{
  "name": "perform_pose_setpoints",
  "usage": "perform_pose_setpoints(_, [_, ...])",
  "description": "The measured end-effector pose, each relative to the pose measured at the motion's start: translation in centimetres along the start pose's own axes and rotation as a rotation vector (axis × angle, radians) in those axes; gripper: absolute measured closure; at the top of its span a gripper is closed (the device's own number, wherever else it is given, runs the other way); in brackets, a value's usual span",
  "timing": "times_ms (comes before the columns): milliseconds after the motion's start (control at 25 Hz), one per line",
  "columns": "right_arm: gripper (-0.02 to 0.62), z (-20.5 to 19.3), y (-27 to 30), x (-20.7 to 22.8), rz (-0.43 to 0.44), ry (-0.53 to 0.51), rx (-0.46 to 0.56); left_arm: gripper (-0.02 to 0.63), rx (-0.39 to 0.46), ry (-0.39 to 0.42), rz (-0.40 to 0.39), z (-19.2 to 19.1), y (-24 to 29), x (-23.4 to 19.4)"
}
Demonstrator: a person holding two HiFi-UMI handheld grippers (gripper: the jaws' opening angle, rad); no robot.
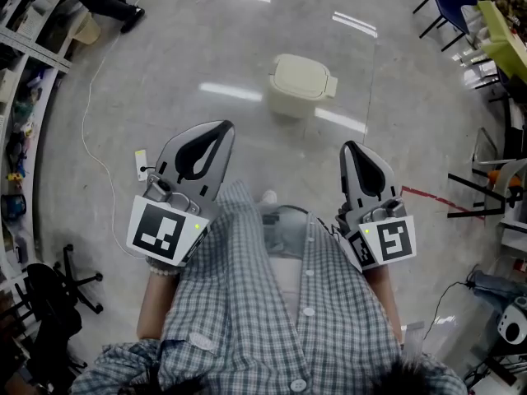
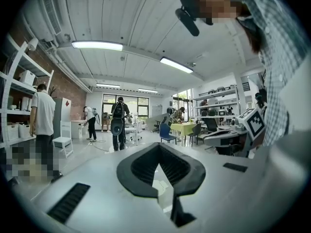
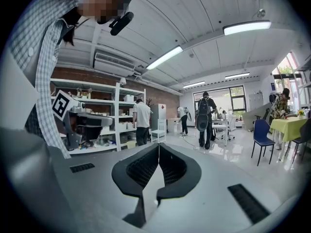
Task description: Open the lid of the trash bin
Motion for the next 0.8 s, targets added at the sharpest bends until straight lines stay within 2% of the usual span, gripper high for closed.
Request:
perform_pose_setpoints(320, [0.577,-0.9,0.1,2.6,0.024,0.04,0.042,0.598,-0.059,0.037,0.008,-0.3,1.3,1.5])
perform_pose_setpoints(560, [0.577,-1.3,0.8,2.5,0.06,0.041,0.043,0.598,-0.043,0.047,0.033,0.2,0.9,1.4])
perform_pose_setpoints(800, [0.577,-2.0,0.3,2.4,0.02,0.065,0.01,0.598,-0.041,0.04,0.004,0.2,1.6,1.2])
Point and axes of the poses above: the fingertips, and each gripper's own axes: y forward along the fingers, x to its right, z out of its top, the point moved 4 cm from there along -y, backward along the fingers, and after that the axes turned 15 degrees about z, right-handed, at the moved point
